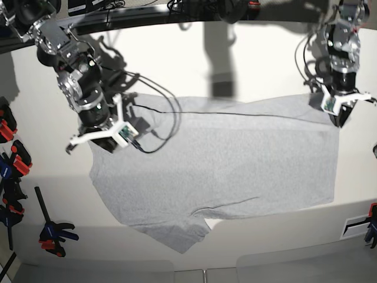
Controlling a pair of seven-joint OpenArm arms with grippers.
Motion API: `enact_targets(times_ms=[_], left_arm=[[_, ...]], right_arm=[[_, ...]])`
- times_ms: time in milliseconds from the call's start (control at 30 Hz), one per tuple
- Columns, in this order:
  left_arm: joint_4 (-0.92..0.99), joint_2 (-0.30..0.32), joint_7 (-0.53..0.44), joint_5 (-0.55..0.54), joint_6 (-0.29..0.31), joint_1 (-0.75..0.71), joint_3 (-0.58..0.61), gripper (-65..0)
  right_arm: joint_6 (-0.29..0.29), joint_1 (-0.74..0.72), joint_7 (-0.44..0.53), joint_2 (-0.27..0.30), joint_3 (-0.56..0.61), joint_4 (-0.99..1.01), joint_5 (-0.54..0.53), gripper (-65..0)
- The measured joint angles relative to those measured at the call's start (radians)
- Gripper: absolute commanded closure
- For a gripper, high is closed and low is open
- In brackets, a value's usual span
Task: Fold the T-shirt properly
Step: 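Carry the hem corners toward the collar, folding the shirt over itself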
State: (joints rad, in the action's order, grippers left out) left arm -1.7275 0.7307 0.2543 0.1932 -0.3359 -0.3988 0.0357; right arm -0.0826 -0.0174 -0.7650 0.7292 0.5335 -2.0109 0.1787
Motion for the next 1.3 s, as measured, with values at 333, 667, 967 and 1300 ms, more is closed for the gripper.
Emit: enact_targets(times_ms=[333,667,967,1300], left_arm=[[0.182,-0.007,-0.162,-0.105,0.117,0.059,0.0,0.0],[0.188,-0.01,-0.22,-0.215,0.121,0.062,0.0,0.0],[0.188,-0.024,-0.202,-0.216,0.121,0.063,0.0,0.0],[0.303,-0.027,-0.203,-0.216,0.122,0.105,0.0,0.0]], right_arm=[[-0.021,-0.099,0.035,-0.168,0.001,0.15,-0.024,0.0],[-0.059,-0.235,0.067,-0.329,0.0,0.416,-0.023,0.0],[0.088,-0.291,-0.011,-0.384,0.0,0.511,-0.004,0.0],[0.187,-0.29,-0.111,-0.386,0.0,0.512,0.072,0.0]])
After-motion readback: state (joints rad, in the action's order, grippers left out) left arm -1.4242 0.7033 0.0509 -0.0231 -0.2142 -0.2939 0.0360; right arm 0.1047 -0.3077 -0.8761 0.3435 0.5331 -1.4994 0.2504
